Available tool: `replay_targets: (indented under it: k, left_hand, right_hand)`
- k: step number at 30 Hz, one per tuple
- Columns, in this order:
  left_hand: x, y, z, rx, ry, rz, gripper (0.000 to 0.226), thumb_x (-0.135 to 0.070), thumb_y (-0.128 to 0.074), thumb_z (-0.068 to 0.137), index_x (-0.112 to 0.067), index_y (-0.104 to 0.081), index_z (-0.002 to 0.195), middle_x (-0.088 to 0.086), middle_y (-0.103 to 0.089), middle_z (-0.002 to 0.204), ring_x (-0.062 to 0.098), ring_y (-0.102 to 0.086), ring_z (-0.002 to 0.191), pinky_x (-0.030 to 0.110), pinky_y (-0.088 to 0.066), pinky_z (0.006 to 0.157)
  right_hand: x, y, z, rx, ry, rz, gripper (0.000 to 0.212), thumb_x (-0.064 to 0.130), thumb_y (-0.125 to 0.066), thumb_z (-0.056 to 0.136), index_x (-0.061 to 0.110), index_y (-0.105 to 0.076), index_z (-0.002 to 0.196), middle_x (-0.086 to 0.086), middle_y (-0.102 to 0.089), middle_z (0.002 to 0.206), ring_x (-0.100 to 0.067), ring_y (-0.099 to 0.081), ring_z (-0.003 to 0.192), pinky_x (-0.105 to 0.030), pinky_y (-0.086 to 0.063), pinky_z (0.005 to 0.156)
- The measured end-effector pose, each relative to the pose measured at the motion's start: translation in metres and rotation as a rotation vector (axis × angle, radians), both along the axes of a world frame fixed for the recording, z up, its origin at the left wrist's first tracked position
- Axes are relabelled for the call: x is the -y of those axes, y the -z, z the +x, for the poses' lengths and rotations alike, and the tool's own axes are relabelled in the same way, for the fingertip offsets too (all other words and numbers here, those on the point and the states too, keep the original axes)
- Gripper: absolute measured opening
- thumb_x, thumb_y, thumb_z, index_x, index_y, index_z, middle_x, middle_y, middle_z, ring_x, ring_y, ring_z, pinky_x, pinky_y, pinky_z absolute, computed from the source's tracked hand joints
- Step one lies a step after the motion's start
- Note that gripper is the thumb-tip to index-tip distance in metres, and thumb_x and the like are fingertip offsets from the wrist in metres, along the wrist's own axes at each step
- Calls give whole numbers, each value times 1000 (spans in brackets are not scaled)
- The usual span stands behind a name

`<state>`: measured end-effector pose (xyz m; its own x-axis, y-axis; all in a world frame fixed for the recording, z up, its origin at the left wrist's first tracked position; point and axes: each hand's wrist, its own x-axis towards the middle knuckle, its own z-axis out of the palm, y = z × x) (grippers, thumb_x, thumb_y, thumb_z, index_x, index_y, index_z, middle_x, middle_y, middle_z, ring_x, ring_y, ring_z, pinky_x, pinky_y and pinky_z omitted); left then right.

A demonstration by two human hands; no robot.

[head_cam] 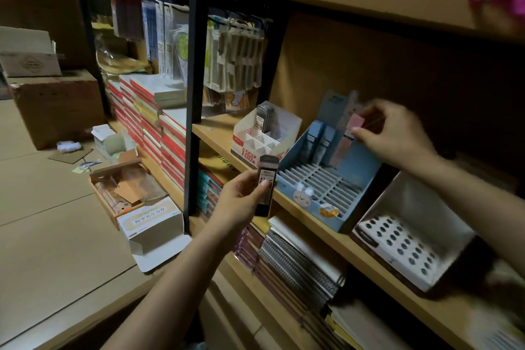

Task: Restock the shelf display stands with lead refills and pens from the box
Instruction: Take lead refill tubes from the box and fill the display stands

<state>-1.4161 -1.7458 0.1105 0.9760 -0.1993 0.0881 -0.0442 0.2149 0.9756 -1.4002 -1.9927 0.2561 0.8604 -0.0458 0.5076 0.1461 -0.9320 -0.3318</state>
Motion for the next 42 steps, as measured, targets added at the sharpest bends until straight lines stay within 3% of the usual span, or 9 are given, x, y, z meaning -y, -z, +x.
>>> replay_targets:
  k: [2,6,10,20,25,28,32,36,42]
  left_hand:
    - [17,-6,-1,-4,19,-8,19,-23,-56,95,-31,-66,109,-5,-69,109,12,-67,98,25,-56,72]
    - [43,-19,6,4,-7,76,16,-21,-53,97,-26,-65,107,-1,-67,112,17,-66,99,25,-56,70]
    - [51,-22,13,-45,-8,130,15,-22,-50,99,-29,-62,105,3,-64,114,21,-65,98,38,-59,79]
    - [51,-14,23,-59,-76,218,17,-22,-54,98,-23,-64,112,1,-69,107,17,-67,98,33,-56,83]
    - [50,-17,23,-87,-63,241,19,-22,-54,97,-24,-65,113,-1,-67,108,17,-64,101,39,-55,90]
    - [49,-20,20,-93,-59,225,19,-20,-54,98,-21,-65,114,0,-67,109,17,-64,100,37,-55,89]
    - [44,-23,15,-107,-79,96,20,-18,-55,97,-16,-64,115,5,-70,111,21,-67,102,39,-56,87]
    - [37,-33,14,-71,-25,-70,22,-11,-55,95,-3,-55,115,10,-73,103,21,-70,95,36,-57,76]
    - [25,-51,23,83,-118,84,20,-17,-60,93,-9,-58,111,7,-67,106,22,-67,99,27,-57,75]
  right_hand:
    - [4,14,5,0,8,-18,24,15,-73,85,19,-62,106,14,-57,83,-2,-53,73,-7,-33,59]
    - [4,31,15,-5,8,-29,20,10,-70,87,13,-62,105,-7,-68,100,-23,-66,93,-23,-43,71]
    - [3,38,21,-15,-13,-33,22,8,-69,88,13,-61,108,-9,-68,104,-25,-67,97,-23,-45,73]
    - [-1,49,33,-31,62,-27,11,11,-68,89,8,-64,98,-12,-68,98,-27,-67,92,-29,-52,71]
    - [-3,50,27,20,113,-259,16,18,-60,95,9,-70,102,-11,-67,98,-24,-66,84,-26,-49,63]
    - [-6,49,23,8,159,-336,19,21,-56,97,10,-69,105,-9,-59,106,-24,-64,89,-28,-49,69]
    - [-14,47,16,42,11,-126,31,20,-65,91,12,-63,121,-6,-61,110,-23,-63,97,-24,-48,78]
    - [-41,41,12,-182,-296,280,30,31,-72,86,25,-67,115,11,-68,91,-1,-65,77,-8,-50,64]
    - [-58,22,30,-170,-354,342,17,21,-75,83,21,-70,99,7,-70,88,-3,-67,76,-13,-50,64]
